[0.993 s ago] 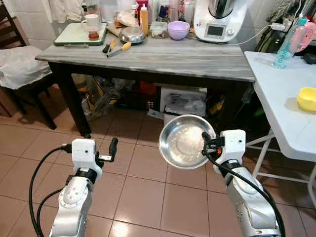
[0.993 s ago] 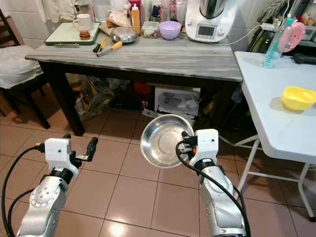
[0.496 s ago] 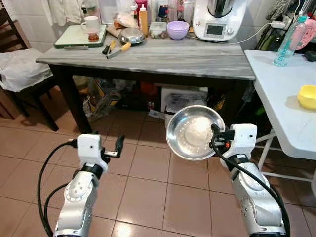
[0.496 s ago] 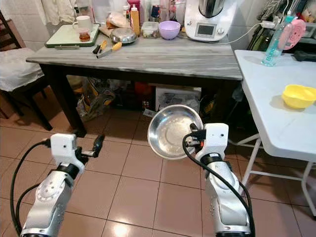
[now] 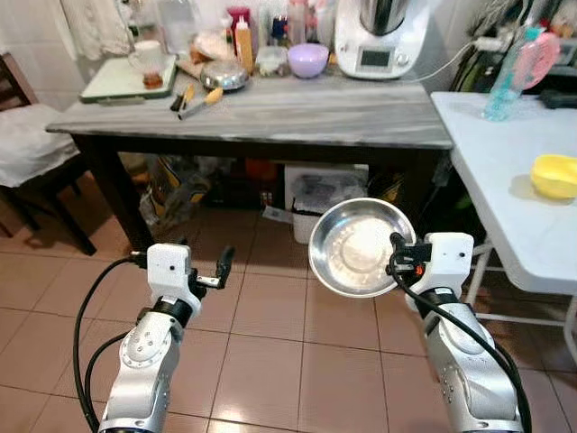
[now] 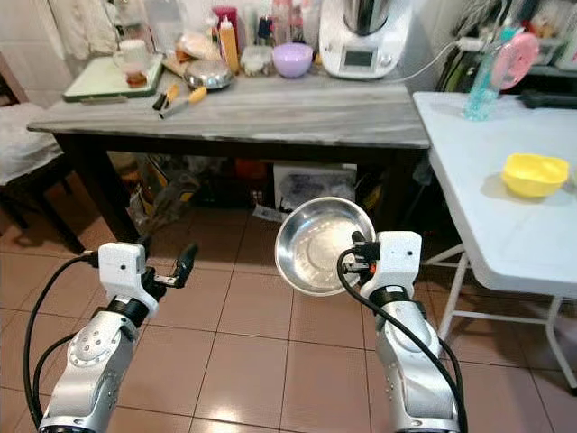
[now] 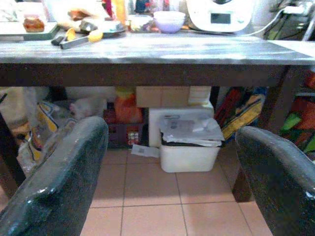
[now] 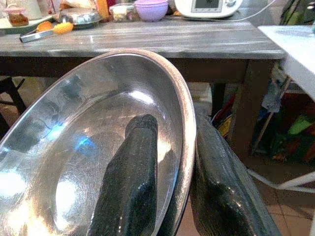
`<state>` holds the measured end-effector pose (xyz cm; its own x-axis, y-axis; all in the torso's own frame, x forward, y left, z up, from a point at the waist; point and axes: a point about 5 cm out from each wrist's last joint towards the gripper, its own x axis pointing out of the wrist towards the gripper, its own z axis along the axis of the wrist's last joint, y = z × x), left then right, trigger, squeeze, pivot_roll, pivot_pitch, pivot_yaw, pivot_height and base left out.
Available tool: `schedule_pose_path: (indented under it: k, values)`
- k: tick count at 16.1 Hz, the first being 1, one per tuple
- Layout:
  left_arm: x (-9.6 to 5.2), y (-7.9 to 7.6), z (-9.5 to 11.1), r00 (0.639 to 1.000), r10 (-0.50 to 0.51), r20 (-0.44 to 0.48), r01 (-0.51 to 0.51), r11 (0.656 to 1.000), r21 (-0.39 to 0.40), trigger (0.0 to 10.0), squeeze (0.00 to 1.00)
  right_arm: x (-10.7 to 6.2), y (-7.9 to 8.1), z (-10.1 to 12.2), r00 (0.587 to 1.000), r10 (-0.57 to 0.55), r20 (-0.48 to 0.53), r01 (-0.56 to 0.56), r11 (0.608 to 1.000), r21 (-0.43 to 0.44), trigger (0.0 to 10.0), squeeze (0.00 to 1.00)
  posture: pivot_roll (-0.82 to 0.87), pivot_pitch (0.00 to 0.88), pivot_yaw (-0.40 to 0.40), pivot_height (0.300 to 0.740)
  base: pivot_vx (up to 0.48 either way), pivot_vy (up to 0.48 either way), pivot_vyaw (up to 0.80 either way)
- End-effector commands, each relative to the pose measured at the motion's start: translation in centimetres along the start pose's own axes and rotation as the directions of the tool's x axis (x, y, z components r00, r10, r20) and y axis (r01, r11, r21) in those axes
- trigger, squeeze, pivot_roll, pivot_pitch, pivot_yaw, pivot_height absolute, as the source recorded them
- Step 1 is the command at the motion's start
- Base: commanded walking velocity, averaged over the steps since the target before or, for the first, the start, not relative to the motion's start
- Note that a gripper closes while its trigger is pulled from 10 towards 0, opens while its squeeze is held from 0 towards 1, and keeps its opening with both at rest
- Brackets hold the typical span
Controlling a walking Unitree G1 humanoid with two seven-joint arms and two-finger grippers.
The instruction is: Setting the table
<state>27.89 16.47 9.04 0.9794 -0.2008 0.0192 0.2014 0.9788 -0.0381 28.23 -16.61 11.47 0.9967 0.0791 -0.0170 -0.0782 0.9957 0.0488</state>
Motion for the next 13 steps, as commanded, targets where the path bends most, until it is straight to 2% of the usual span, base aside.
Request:
schedule_pose_path:
  k: [1,13]
  values:
    - [0.1,-0.1,0.1,1.0,-0.012,0.004,0.012,1.0,0.005,10.0,0.0,0.1,0.0,1.0,0.999,-0.001,0.042,0.001,1.0,-0.002,10.0,0.0,-0.06,0.0,0.033,0.74,0.458,0.0,0.0]
    - [0.7,-1.1,0.0,0.998,-0.061,-0.001,0.061,0.998,-0.001,10.0,0.0,-0.1,-0.5,1.4,0.998,-0.025,0.064,0.027,0.999,-0.026,10.0,0.0,-0.09,0.0,0.045,0.74,0.458,0.0,0.0]
